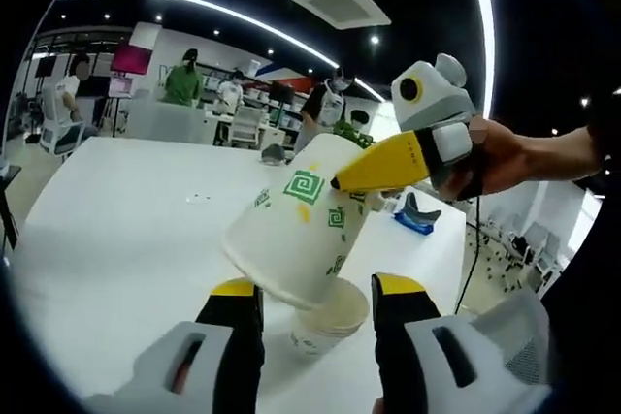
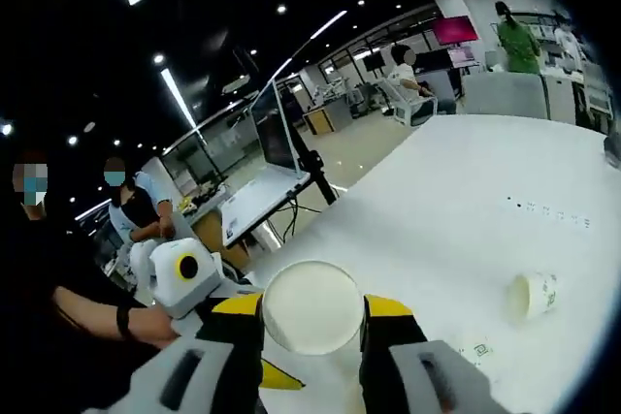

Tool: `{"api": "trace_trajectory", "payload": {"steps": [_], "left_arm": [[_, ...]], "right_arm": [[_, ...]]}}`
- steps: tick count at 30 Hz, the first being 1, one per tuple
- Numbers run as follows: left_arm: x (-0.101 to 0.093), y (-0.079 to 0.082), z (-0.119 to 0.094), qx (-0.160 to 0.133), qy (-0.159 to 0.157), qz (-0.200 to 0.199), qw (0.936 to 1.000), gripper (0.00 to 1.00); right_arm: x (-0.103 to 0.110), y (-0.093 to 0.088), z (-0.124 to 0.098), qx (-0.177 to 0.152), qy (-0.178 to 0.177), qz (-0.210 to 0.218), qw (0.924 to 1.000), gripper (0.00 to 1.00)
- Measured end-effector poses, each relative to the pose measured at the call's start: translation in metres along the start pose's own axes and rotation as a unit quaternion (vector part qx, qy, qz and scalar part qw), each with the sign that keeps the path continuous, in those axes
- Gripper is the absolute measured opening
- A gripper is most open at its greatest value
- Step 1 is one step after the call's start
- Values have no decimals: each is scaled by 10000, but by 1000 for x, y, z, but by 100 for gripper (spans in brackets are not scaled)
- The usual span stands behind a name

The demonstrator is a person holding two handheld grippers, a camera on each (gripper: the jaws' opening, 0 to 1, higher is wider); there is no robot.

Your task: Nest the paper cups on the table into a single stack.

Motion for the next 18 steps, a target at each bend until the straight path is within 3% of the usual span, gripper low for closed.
{"api": "trace_trajectory", "payload": {"steps": [12,18], "left_arm": [[-14,8,-1,-146,-392,240,9988,30],[-18,9,-5,-150,-517,288,9981,19]], "right_arm": [[18,-2,-1,50,457,136,9989,37],[17,-4,-3,147,689,224,9973,37]]}}
Point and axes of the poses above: the point that each gripper's makers call its tool centre point, and the gripper's own axes: z roughly forward along the fingers, x roughly to its left, y roughly out of its top, the point moved 7 cm from there along -z, roughly backward along the fingers, and after that the axes turned 6 degrees about -x, right-handed, at the moved point
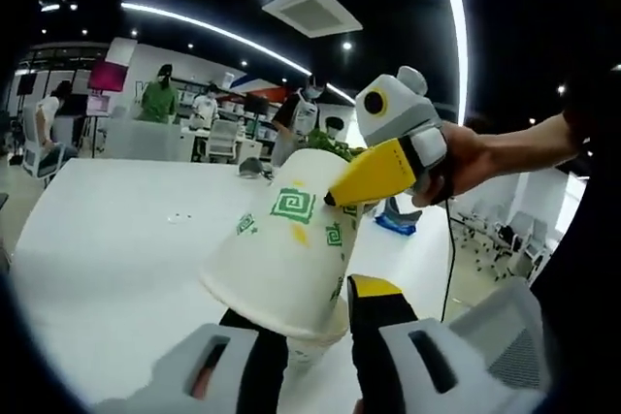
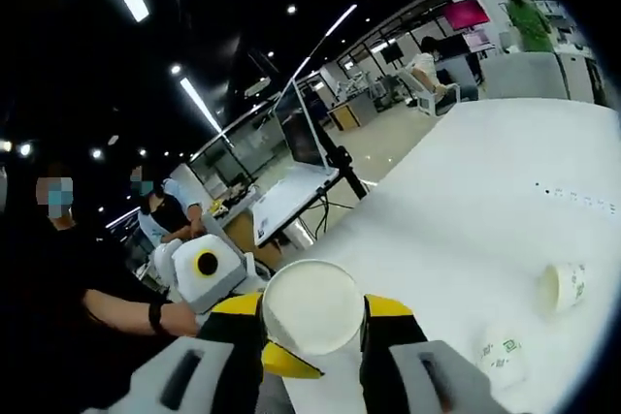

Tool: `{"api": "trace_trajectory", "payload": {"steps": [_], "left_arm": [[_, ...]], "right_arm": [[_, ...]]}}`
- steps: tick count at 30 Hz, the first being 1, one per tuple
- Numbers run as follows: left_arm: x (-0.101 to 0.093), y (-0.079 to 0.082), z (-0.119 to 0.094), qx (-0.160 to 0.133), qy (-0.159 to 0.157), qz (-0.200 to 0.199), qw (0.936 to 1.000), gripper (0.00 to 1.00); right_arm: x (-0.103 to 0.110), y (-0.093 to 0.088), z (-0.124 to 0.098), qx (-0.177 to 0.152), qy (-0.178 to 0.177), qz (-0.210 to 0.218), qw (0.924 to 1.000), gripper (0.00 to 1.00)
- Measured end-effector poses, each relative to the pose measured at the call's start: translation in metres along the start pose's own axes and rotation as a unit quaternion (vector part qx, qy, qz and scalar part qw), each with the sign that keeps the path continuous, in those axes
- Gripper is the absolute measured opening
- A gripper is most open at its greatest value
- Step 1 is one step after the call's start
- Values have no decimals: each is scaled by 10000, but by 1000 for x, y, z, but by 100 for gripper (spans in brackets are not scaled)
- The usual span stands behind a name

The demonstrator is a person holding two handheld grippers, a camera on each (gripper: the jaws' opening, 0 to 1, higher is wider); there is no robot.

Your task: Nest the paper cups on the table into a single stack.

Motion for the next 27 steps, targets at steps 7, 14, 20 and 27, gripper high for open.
{"api": "trace_trajectory", "payload": {"steps": [7,14,20,27], "left_arm": [[-8,0,-3,11,-305,1,9995,13],[-5,1,-3,-81,-360,-94,9993,13],[-10,0,-3,28,-567,-33,9984,6],[-14,-2,-5,201,-753,91,9969,0]], "right_arm": [[-4,-8,1,133,173,121,9997,38],[-5,-20,3,318,310,225,9988,39],[-8,-24,3,330,382,402,9979,42],[-11,-26,4,385,421,347,9978,43]]}}
Point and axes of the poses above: the point that each gripper's makers call its tool centre point, and the gripper's own axes: z roughly forward along the fingers, x roughly to its left, y roughly out of its top, the point moved 7 cm from there along -z, roughly backward along the fingers, and after that the axes turned 6 degrees about -x, right-handed, at the moved point
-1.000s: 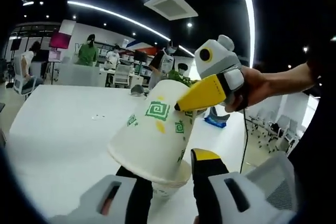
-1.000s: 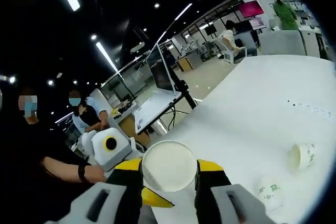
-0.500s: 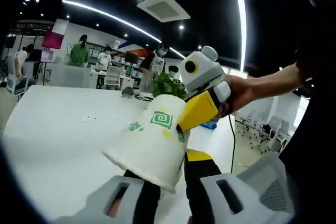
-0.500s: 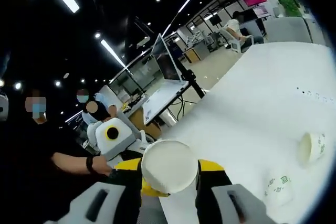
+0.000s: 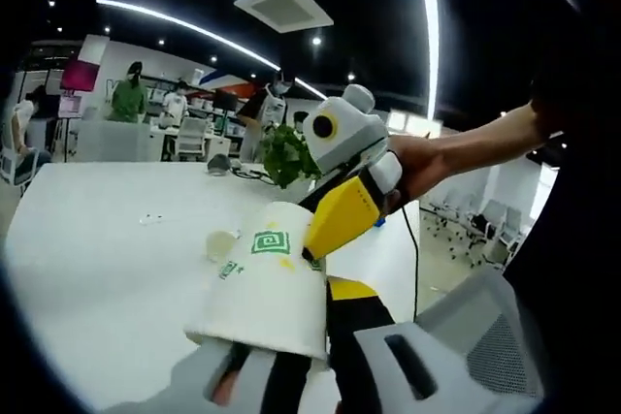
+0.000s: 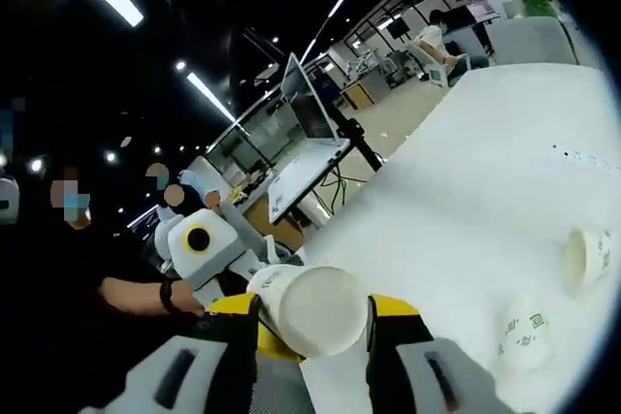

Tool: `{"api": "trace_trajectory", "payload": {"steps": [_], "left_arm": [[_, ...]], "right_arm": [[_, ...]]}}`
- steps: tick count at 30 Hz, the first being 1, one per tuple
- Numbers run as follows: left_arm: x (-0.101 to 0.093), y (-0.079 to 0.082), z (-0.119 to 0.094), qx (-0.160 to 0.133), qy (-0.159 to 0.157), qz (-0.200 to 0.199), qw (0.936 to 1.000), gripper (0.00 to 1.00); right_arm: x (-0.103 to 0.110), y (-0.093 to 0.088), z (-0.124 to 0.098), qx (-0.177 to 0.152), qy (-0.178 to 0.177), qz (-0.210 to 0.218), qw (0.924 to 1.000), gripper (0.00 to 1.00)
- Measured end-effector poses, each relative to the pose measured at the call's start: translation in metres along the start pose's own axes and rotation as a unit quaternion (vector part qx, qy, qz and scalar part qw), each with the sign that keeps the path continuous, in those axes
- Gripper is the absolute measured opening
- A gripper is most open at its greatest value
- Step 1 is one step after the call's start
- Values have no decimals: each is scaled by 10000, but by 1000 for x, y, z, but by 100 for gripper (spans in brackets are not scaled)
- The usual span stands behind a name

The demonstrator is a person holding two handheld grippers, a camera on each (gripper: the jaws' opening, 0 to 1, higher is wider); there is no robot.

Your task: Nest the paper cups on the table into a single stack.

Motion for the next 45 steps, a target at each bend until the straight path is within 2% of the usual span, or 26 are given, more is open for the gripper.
{"api": "trace_trajectory", "payload": {"steps": [6,16,21,25,35,45], "left_arm": [[-3,-2,-1,108,-86,17,9999,0],[-2,-3,-3,248,-59,3,9997,0],[-1,-3,-5,369,-101,7,9993,0],[1,-2,-5,469,-105,-1,9988,0],[5,0,0,814,-183,50,9965,0],[9,1,9,1493,-412,393,9872,0]], "right_arm": [[-3,-1,-1,-7,-94,-88,9999,43],[-3,-5,-3,-11,-140,-101,9998,42],[-4,-5,-9,-24,-310,-310,9990,45],[-5,-6,-15,-11,-530,-556,9970,52],[-8,-12,-36,132,-1016,-1222,9872,62],[-3,-31,-46,485,-1373,-1854,9718,70]]}}
Point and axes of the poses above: the point that each gripper's makers call its tool centre point, and the gripper's own axes: z roughly forward along the fingers, x roughly to its left, y roughly out of its top, the point moved 7 cm from there along -z, roughly backward along the fingers, and after that the axes turned 6 degrees about -x, right-handed, at the moved point
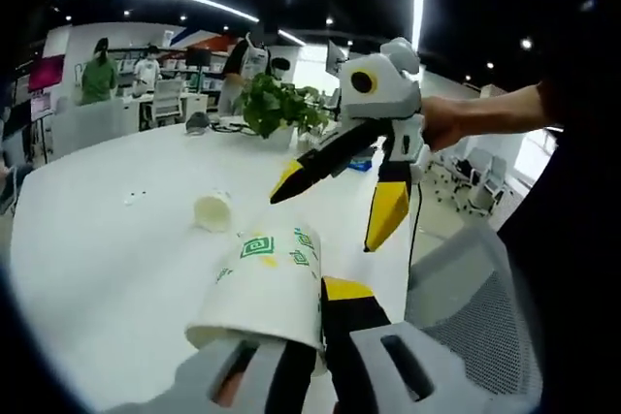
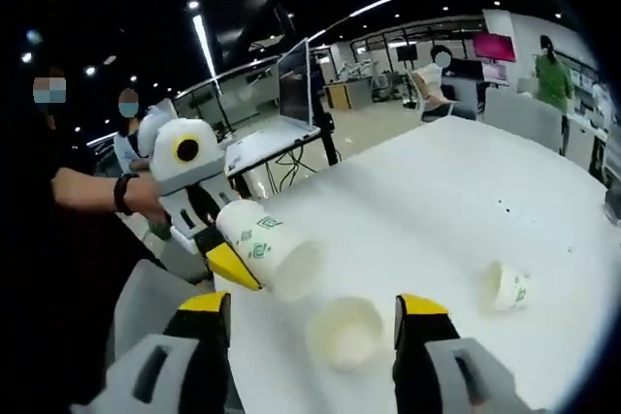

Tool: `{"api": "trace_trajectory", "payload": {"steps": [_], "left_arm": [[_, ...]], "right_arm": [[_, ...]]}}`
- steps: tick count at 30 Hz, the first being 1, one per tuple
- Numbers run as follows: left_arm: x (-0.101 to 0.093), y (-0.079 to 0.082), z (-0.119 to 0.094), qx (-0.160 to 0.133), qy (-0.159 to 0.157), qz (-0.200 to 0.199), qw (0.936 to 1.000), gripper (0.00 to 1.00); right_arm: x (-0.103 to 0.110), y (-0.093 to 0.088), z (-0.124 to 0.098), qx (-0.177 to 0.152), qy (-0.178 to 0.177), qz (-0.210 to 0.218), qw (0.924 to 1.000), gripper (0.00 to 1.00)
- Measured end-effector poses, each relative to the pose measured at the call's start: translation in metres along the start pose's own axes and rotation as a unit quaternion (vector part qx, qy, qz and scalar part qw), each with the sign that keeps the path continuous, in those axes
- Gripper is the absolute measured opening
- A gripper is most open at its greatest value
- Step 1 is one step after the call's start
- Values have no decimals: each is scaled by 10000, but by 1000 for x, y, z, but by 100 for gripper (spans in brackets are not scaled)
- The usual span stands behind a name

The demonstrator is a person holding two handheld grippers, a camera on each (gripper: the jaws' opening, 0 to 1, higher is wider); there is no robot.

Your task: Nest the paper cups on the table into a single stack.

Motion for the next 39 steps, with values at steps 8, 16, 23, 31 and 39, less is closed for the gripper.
{"api": "trace_trajectory", "payload": {"steps": [8,16,23,31,39], "left_arm": [[9,-1,11,711,-186,353,9967,0],[9,-1,26,1593,-343,888,9826,0],[10,1,39,2343,-501,1347,9615,0],[10,6,50,2819,-572,1647,9434,0],[12,9,58,3242,-675,1940,9234,0]], "right_arm": [[12,-11,-4,98,-110,-68,9999,70],[8,-24,-9,176,-231,-144,9995,70],[8,-34,-12,142,-290,-46,9995,70],[11,-44,-12,216,-323,-105,9992,70],[9,-47,-15,176,-334,-51,9993,70]]}}
Point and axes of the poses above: the point that each gripper's makers call its tool centre point, and the gripper's own axes: z roughly forward along the fingers, x roughly to its left, y roughly out of its top, the point moved 7 cm from there along -z, roughly backward along the fingers, and after that the axes turned 6 degrees about -x, right-handed, at the moved point
